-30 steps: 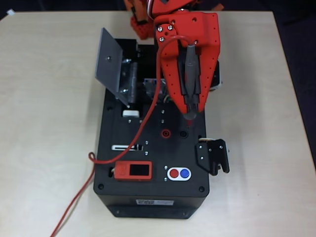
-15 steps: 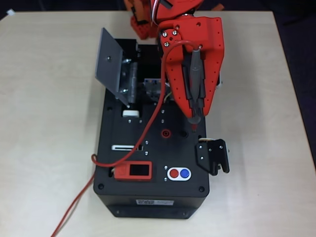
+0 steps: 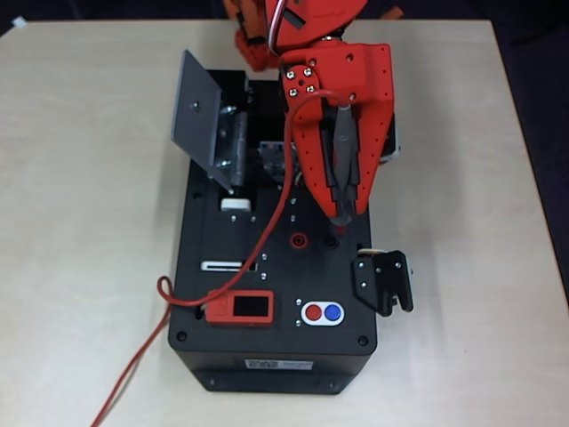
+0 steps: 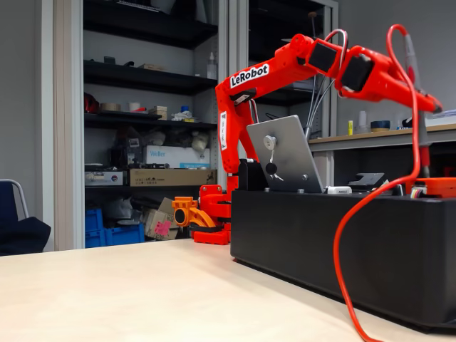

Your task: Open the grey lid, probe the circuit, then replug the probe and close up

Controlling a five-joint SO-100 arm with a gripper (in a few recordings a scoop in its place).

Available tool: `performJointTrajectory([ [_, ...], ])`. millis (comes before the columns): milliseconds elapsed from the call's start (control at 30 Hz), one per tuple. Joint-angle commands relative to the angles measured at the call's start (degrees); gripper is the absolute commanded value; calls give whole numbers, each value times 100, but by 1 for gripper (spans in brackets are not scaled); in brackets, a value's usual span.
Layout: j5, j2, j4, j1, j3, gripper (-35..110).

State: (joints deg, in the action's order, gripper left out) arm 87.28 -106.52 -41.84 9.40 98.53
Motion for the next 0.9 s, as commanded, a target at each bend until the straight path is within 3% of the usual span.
performJointTrajectory([
  [0,0,-97,-105,26,-9,0],
  [867,-114,-141,-237,-70,-18,0],
])
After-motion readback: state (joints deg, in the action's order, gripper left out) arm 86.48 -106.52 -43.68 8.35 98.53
